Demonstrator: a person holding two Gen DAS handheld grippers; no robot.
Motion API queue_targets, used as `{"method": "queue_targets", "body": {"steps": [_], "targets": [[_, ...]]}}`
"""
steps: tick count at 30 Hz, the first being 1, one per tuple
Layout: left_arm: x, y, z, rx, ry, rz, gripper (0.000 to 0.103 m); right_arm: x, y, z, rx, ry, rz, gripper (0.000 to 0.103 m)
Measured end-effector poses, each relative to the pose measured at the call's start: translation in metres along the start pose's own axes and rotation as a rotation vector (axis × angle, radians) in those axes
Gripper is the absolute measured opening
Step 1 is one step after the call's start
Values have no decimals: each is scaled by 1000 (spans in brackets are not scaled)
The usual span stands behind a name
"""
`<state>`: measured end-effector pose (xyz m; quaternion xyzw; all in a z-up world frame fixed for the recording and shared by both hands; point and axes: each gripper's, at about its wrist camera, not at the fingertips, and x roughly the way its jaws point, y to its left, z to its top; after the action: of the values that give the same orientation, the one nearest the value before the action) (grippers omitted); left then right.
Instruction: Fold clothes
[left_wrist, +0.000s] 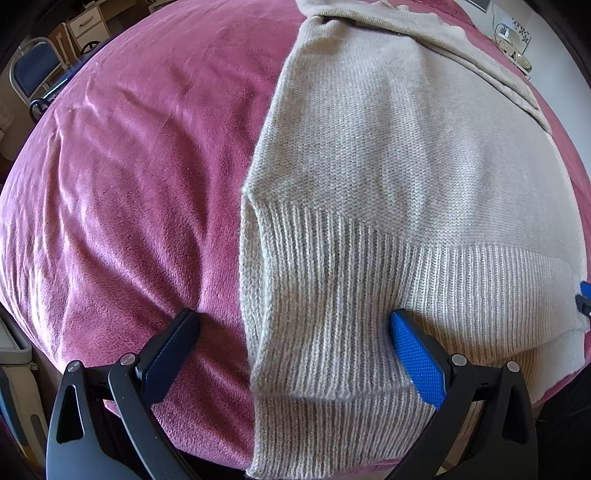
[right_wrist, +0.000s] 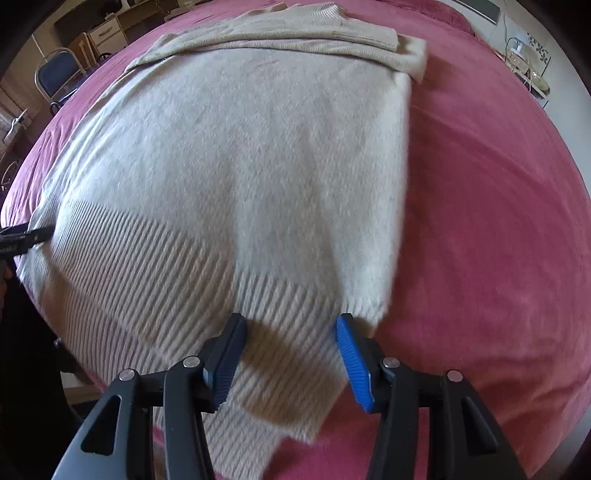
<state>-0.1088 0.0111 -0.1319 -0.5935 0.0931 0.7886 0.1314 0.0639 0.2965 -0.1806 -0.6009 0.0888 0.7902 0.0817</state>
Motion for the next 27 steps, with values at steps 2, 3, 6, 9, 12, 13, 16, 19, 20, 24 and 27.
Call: {"method": "queue_targets", "body": {"steps": [2, 3, 6, 9, 12, 13, 16, 19, 20, 24, 27], "targets": [[-1, 0, -2, 0, -1, 0, 103, -2, 0, 0, 2, 22, 0, 52], [-1, 0, -3, 0, -2, 0, 103, -3, -1, 0, 3, 34, -1, 52], [-3, -1, -5, -1, -4, -1, 103, -6, -1, 3, 17, 67, -1, 52], [-4, 0, -5, -11, 5, -8, 103, -16, -1, 7, 28, 47, -9, 52], [-2, 3, 7, -21, 6, -20, 103, -31, 0, 18, 31, -18, -7, 52], [-5, 3, 8, -27, -1, -29, 103, -35, 1, 21, 33, -33, -12, 52], [-19, 9, 14, -63, -55, -47, 103, -41, 6, 34, 33, -67, -20, 52], [-31, 13, 25, -101, -122, -44, 103, -36, 14, 51, -3, -76, -36, 52], [-33, 12, 31, -105, -133, -43, 103, -34, 18, 60, -14, -80, -38, 52], [-12, -2, 53, -50, -117, -5, 103, -21, 45, 72, -65, -92, -2, 52], [-3, -17, 61, 19, -104, 50, 103, -8, 64, 66, -125, -62, 12, 52]]}}
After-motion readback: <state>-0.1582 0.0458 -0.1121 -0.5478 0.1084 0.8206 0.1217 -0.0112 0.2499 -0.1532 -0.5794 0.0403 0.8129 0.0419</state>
